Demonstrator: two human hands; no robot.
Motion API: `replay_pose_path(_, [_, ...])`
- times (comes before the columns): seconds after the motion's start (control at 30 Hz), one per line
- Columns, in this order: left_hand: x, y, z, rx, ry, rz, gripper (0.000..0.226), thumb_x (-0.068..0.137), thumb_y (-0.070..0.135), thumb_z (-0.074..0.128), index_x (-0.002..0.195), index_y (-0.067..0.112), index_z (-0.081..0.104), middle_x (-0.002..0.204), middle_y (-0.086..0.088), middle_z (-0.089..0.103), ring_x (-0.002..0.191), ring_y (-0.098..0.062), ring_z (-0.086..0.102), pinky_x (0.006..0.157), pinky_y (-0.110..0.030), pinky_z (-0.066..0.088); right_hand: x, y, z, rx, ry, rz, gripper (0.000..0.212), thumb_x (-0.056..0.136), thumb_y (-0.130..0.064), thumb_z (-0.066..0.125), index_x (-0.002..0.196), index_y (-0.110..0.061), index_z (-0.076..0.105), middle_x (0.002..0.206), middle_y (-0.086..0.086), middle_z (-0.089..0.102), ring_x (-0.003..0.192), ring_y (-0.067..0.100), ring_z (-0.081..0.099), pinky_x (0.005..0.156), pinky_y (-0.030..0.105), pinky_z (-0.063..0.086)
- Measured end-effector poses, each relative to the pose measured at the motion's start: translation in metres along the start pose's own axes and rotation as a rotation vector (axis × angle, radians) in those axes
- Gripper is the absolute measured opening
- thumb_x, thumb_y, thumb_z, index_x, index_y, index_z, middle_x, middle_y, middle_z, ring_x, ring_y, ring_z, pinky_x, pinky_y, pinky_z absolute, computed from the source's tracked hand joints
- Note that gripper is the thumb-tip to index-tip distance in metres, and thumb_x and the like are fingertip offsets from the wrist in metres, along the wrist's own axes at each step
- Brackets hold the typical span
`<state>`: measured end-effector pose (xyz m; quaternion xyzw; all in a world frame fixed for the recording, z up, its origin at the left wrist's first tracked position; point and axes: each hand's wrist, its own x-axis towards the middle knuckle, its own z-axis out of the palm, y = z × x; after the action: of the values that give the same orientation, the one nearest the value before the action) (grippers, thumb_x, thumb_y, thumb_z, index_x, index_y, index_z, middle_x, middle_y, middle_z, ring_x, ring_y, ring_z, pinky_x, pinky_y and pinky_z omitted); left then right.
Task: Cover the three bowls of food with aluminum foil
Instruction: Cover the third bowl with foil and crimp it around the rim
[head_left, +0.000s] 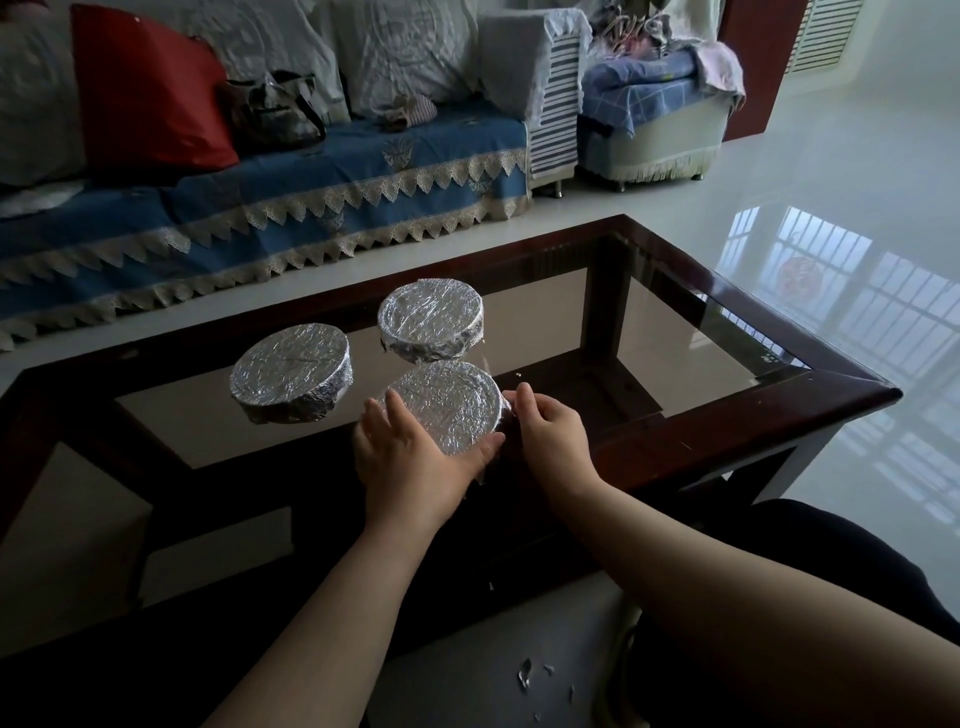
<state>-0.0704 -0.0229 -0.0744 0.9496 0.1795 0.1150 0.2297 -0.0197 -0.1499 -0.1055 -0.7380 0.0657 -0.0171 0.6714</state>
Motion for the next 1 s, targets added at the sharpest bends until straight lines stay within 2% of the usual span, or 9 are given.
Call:
replay_pose_path(0.1, [-0.001,0.003,0.002,0.024,0.016,0.010,0.130,0.060,0.078,0.061,0.150,0.004,0.005,0.157,-0.021,0.008,0.143,-0.036,0.007,0.116,-0.045,0.009,-0.001,0.004,0.003,-0.047,0.007,-0.022,0.034,0.094,-0.043,0.051,0.086,-0.017,0.072,0.080,0.001,0.072,0.077,0.013,0.065,0.074,0.034,0.050])
replay_pose_path(0.17, [0.000,0.003,0.001,0.028,0.001,0.010,0.130,0.059,0.079,0.060,0.150,0.005,0.004,0.157,-0.020,0.007,0.143,-0.036,0.006,0.116,-0.045,0.009,0.000,0.008,0.006,-0.047,0.023,-0.010,0.033,0.093,-0.042,0.053,0.084,-0.015,0.070,0.076,0.000,0.070,0.074,0.013,0.064,0.073,0.036,0.053])
replay_pose_path(0.3, [0.001,-0.001,0.000,0.011,-0.010,0.020,0.128,0.060,0.079,0.060,0.150,0.005,0.006,0.157,-0.020,0.007,0.143,-0.035,0.006,0.117,-0.044,0.008,0.002,0.008,0.011,0.086,0.012,0.117,0.028,0.091,-0.039,0.058,0.080,-0.016,0.069,0.079,0.006,0.072,0.079,0.023,0.070,0.079,0.047,0.057])
replay_pose_path(0.43, [0.000,0.000,0.000,0.001,-0.008,0.021,0.125,0.061,0.077,0.062,0.150,0.007,0.009,0.157,-0.020,0.007,0.144,-0.035,0.005,0.117,-0.045,0.008,0.004,0.005,0.012,0.245,0.013,0.274,0.024,0.090,-0.033,0.063,0.080,-0.012,0.068,0.082,0.010,0.072,0.077,0.025,0.068,0.076,0.041,0.059])
replay_pose_path(0.53, [-0.001,0.001,0.000,-0.011,0.006,0.020,0.124,0.061,0.076,0.063,0.150,0.007,0.011,0.157,-0.020,0.008,0.143,-0.035,0.006,0.117,-0.045,0.008,0.005,0.005,0.015,0.343,0.005,0.339,0.021,0.089,-0.030,0.064,0.081,-0.011,0.069,0.086,0.013,0.073,0.082,0.028,0.070,0.079,0.046,0.059])
replay_pose_path(0.7, [-0.001,0.000,-0.002,-0.021,-0.031,0.020,0.123,0.061,0.073,0.066,0.150,0.008,0.010,0.157,-0.021,0.005,0.144,-0.035,0.003,0.116,-0.043,0.005,0.006,0.008,0.018,0.167,0.090,0.202,0.010,0.091,-0.023,0.060,0.091,-0.017,0.069,0.085,0.003,0.073,0.082,0.021,0.071,0.082,0.046,0.057])
replay_pose_path(0.83, [0.003,-0.006,-0.011,-0.072,-0.115,0.011,0.119,0.065,0.062,0.073,0.151,0.010,0.009,0.158,-0.019,0.004,0.145,-0.034,0.004,0.116,-0.040,0.005,0.009,0.001,0.012,0.220,0.066,0.175,0.025,0.099,-0.027,0.041,0.106,-0.012,0.059,0.086,0.002,0.073,0.082,0.021,0.070,0.086,0.046,0.055])
replay_pose_path(0.9, [0.005,-0.011,-0.013,-0.088,-0.111,0.018,0.116,0.066,0.058,0.075,0.150,0.009,0.012,0.157,-0.019,0.010,0.144,-0.035,0.010,0.116,-0.040,0.007,0.006,0.000,0.009,0.169,0.023,0.112,0.030,0.100,-0.033,0.039,0.104,-0.011,0.060,0.091,0.004,0.071,0.087,0.019,0.068,0.086,0.041,0.054])
replay_pose_path(1.0, [0.004,-0.014,-0.013,-0.077,-0.078,0.037,0.116,0.065,0.057,0.076,0.150,0.008,0.015,0.156,-0.018,0.016,0.142,-0.036,0.015,0.116,-0.040,0.011,-0.005,0.006,0.011,0.075,-0.025,0.009,0.025,0.097,-0.038,0.047,0.096,-0.015,0.058,0.091,0.003,0.066,0.085,0.016,0.063,0.080,0.037,0.051])
